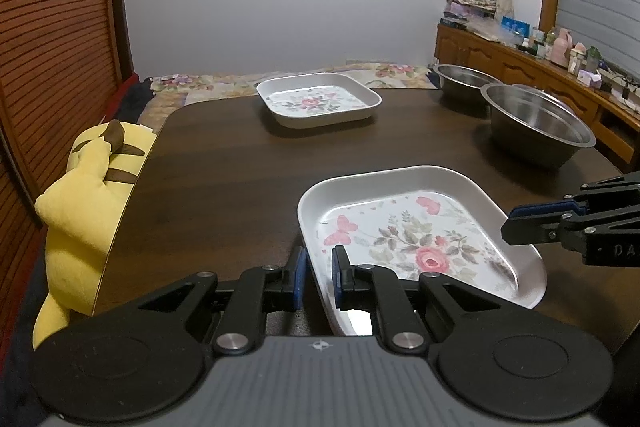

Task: Organize plates and bowls

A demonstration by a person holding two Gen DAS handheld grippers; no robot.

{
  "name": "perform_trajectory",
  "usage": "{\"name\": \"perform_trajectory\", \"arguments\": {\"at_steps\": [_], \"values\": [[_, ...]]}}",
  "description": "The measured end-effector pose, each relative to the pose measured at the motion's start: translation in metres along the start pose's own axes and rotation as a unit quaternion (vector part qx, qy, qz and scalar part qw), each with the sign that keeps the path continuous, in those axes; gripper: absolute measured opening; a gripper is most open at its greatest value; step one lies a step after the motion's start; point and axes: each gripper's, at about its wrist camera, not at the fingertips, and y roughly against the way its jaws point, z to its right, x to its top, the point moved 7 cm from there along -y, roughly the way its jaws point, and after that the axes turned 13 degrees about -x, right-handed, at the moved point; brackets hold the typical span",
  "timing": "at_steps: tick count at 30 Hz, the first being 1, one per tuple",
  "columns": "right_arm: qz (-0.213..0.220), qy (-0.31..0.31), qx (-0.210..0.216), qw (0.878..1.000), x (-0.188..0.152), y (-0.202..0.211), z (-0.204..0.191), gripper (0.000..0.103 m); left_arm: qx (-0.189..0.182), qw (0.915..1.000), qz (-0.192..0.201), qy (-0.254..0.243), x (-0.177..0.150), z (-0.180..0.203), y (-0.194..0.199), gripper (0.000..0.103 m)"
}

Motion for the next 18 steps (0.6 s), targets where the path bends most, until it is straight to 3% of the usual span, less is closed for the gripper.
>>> {"name": "perform_trajectory", "arguments": {"at_steps": [10,18], "values": [[0.036,-0.004,-0.01,0.999,0.036,0.011,0.013,0.019,0.006,0.9995,0.026,-0.015,0.027,0.002,0.009,0.018],[0.081,0.001,-0.02,0.996,0.095,0.024,0.028,0.019,0.005,0.9969,0.066,-0.043,0.079,0.006,0.02,0.035]]}}
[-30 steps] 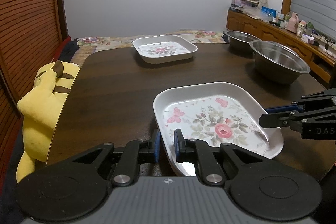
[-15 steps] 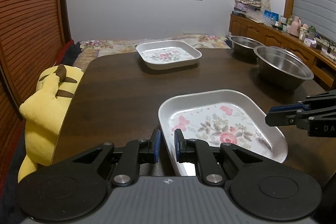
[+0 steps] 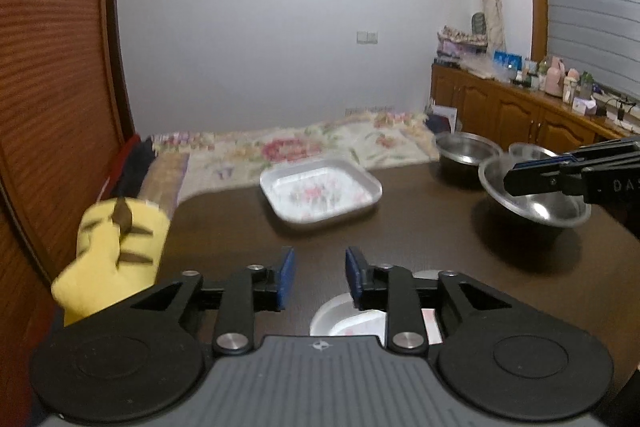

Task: Organize plates and bowls

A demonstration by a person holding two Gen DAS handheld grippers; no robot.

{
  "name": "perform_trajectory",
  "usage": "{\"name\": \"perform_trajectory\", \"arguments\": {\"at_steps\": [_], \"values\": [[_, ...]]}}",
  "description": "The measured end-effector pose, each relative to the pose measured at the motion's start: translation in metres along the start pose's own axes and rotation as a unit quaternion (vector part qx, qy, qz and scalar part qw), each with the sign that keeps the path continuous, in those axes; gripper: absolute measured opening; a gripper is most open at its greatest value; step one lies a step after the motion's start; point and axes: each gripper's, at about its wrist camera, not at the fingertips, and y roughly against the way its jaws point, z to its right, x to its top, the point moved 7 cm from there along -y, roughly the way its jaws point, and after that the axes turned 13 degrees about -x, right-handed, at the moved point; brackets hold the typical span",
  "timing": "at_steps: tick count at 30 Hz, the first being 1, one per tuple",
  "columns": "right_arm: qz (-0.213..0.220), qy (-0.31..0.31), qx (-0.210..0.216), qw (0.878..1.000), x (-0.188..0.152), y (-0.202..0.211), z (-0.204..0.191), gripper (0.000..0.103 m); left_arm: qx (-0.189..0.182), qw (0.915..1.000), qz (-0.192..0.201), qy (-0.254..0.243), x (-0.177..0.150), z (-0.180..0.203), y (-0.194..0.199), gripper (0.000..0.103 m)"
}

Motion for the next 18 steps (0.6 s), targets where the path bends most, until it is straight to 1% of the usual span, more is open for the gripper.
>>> {"name": "perform_trajectory", "arguments": {"at_steps": [3,5,6,7,12,18], "values": [[0.003,0.0,-0.001,1.0,0.016,-0.007,0.006,0.02,0.0,0.9999,0.01,-0.003,0.018,-0.006,-0.005,0.041],[0.001,0.002,-0.007,1.0,0.025,-0.017,0.009,0.025,-0.002,0.9999,0.013,-0.006,0.028,-0.011,-0.011,0.045],[0.001,0.005,-0.011,1.0,0.029,-0.022,0.011,0.035,-0.002,0.9999,0.014,-0.007,0.031,-0.012,-0.014,0.048],[0.001,0.01,-0.013,1.0,0.032,-0.027,0.012,0.043,-0.001,0.9999,0.013,-0.008,0.035,-0.016,-0.019,0.049],[-0.012,0.022,-0.019,0.999,0.04,-0.057,0.017,0.045,0.002,1.0,0.001,-0.005,0.045,-0.034,-0.047,0.05],[-0.064,0.009,-0.01,0.998,0.041,-0.107,0.025,0.045,-0.003,0.9997,-0.016,0.016,0.05,-0.059,-0.084,0.05]]}}
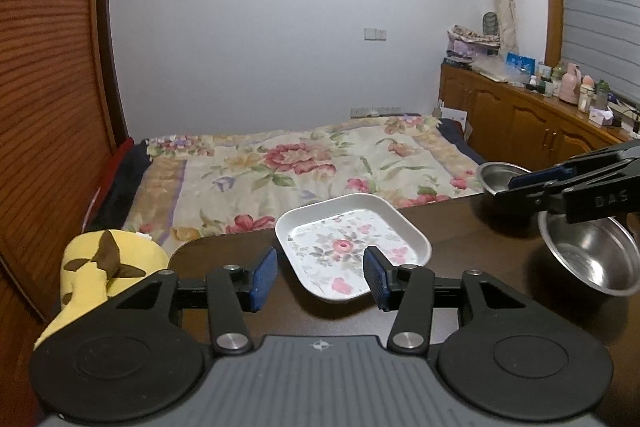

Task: Organize plates and bowls

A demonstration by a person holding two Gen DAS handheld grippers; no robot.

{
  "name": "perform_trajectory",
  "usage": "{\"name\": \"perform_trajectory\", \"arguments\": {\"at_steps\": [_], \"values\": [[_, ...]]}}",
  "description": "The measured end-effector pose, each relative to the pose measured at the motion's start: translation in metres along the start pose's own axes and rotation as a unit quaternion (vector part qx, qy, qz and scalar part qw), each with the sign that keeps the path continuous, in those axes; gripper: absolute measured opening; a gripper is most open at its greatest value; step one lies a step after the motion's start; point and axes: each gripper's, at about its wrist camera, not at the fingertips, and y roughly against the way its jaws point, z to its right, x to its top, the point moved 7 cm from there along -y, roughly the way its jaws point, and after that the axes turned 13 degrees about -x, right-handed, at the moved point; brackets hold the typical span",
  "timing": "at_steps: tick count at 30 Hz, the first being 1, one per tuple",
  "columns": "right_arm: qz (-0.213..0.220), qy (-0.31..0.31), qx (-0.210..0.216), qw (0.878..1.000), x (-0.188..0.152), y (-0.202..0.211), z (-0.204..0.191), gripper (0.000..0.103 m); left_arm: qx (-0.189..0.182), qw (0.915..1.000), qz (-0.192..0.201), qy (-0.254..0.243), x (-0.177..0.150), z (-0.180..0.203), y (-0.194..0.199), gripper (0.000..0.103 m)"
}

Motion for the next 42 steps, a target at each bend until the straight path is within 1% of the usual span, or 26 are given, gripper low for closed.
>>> {"name": "perform_trajectory", "arguments": {"at_steps": [5,11,16,19,27,31,35,36,42], "values": [[-0.032,0.012,-0.005,0.999,0.007,-0.041,0.003,0.045,-0.003,0.9998,-0.018,0.01,0.005,-0.014,-0.032,0.05],[-0.066,0.035,-0.008,0.997,0.014,-0.083,0.002,0.044,-0.006,0.999,-0.035,0.025,0.007,-0.031,-0.063,0.045],[-0.097,0.035,-0.008,0.995,0.012,-0.112,0.005,0.044,-0.009,0.9982,-0.05,0.033,0.003,-0.042,-0.084,0.043],[-0.114,0.042,-0.013,0.993,0.01,-0.126,0.005,0.043,-0.012,0.9973,-0.059,0.042,-0.002,-0.048,-0.095,0.038],[-0.135,0.049,-0.002,0.99,0.008,-0.141,0.002,0.035,-0.022,0.9954,-0.069,0.063,-0.011,-0.058,-0.107,0.029],[-0.139,0.058,0.003,0.989,0.008,-0.142,0.0,0.027,-0.026,0.9951,-0.069,0.065,-0.011,-0.06,-0.111,0.024],[-0.145,0.067,0.006,0.987,0.006,-0.143,-0.004,0.023,-0.034,0.9943,-0.072,0.07,-0.013,-0.059,-0.113,0.018],[-0.147,0.068,0.008,0.987,0.005,-0.144,-0.004,0.019,-0.034,0.9943,-0.073,0.07,-0.013,-0.058,-0.114,0.017],[-0.15,0.072,0.008,0.986,0.003,-0.145,-0.005,0.019,-0.034,0.9938,-0.078,0.071,-0.016,-0.058,-0.118,0.014]]}}
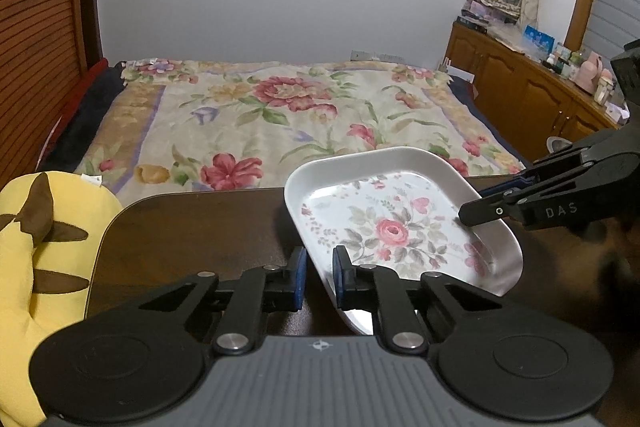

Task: Organize plates and bowls

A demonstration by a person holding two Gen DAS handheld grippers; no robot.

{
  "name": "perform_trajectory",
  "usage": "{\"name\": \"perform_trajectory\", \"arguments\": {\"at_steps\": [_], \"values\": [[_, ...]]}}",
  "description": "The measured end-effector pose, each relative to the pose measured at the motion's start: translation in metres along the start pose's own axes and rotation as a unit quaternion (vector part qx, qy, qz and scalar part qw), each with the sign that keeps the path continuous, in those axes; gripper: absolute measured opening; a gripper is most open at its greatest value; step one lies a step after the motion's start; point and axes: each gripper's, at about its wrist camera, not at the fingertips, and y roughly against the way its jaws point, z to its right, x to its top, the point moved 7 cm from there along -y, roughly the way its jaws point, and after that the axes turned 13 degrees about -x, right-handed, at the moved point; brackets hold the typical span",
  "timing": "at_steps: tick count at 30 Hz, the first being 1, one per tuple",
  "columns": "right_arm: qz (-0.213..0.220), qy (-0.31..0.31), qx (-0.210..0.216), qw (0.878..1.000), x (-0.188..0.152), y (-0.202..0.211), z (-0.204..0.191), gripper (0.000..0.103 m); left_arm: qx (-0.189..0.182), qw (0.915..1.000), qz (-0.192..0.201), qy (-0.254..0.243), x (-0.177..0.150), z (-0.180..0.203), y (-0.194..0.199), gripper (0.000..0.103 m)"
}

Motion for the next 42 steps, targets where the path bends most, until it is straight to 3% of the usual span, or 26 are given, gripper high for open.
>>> {"name": "perform_trajectory", "arguments": {"at_steps": [21,32,42], "values": [[-0.004,0.013,0.017,1.0,-0.003,0.003,-0.007,0.012,-0.006,0.9998,-0.019,0.0,-0.005,-0.001,-0.005,0.013],[0.016,0.007,0.034,0.999,-0.008,0.045,-0.023,0.012,0.001,0.9998,0.015,-0.012,0.001,0.011,0.049,0.012],[0.046,0.018,0.023,0.999,-0.016,0.092,-0.036,0.012,0.002,0.9991,0.038,-0.018,-0.006,0.029,0.092,0.012]]}}
